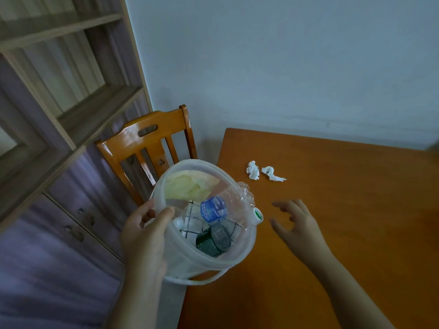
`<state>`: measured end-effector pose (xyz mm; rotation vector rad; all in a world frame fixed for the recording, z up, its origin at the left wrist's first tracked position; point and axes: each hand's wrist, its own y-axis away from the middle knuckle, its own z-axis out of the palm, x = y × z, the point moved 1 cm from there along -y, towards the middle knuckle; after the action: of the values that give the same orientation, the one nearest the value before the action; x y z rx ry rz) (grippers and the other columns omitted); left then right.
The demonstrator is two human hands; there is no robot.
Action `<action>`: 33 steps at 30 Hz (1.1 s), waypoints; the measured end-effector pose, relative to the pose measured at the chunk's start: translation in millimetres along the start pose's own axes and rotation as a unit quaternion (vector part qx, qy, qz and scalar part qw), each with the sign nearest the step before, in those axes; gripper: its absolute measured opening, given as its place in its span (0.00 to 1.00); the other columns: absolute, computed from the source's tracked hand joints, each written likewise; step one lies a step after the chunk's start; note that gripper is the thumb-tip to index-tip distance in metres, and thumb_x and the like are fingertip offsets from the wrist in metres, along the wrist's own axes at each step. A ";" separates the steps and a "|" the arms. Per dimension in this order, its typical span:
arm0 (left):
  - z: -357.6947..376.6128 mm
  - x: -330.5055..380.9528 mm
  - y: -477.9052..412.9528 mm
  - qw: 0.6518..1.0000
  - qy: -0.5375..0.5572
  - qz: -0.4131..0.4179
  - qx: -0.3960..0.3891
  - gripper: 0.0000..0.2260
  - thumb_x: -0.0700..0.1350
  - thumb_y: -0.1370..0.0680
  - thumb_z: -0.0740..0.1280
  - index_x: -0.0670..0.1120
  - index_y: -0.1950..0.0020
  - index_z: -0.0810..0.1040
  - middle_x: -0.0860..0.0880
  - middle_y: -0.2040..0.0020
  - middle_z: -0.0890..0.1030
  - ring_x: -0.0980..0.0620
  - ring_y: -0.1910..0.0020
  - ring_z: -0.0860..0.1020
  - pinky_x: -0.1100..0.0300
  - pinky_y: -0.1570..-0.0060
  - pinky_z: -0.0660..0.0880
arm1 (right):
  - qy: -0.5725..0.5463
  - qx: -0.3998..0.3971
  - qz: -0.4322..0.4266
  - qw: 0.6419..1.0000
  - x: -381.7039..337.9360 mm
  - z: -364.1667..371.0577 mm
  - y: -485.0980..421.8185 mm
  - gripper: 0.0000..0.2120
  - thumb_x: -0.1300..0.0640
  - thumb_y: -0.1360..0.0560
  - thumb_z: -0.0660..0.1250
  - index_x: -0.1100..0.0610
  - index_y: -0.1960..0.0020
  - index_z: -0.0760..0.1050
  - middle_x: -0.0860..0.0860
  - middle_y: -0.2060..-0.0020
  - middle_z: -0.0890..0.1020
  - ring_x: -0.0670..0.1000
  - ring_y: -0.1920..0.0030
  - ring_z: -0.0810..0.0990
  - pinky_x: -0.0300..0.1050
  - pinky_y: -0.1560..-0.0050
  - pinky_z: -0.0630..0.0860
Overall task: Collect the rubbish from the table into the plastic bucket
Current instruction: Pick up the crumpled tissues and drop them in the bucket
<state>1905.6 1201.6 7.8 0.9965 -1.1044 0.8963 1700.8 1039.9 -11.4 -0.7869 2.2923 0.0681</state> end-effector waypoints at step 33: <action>159.8 6.4 -92.0 0.997 -0.064 -0.002 0.035 0.09 0.41 0.31 0.70 0.50 0.53 0.81 0.45 0.53 0.81 0.45 0.53 0.78 0.40 0.45 0.72 | -0.018 -0.079 0.149 0.986 205.7 99.0 -231.0 0.18 0.55 0.27 0.65 0.55 0.38 0.71 0.56 0.44 0.73 0.57 0.40 0.68 0.47 0.50 0.67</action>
<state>1947.8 1022.4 20.3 1.1269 -1.1854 0.8821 1772.3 770.7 -178.4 -0.5098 2.3742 0.4003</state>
